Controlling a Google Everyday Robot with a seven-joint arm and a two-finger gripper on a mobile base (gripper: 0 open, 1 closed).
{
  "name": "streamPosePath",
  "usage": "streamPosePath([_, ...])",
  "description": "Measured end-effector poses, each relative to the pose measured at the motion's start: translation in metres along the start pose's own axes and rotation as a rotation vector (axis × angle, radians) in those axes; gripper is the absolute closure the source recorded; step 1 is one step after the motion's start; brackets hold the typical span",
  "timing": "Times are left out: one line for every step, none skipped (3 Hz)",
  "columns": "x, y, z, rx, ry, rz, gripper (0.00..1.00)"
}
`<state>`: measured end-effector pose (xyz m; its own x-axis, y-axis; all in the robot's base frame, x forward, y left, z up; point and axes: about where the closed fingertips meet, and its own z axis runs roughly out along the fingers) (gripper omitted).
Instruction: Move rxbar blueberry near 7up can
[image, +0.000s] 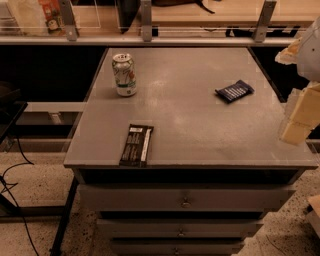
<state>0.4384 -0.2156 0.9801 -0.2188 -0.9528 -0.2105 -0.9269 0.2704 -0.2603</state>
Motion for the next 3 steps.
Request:
streamPosePath([0.000, 0.000, 0.000, 0.000, 0.000, 0.000, 0.00])
streamPosePath([-0.004, -0.012, 0.010, 0.000, 0.025, -0.049, 0.00])
streamPosePath([-0.005, -0.040, 0.028, 0.005, 0.049, -0.126, 0.00])
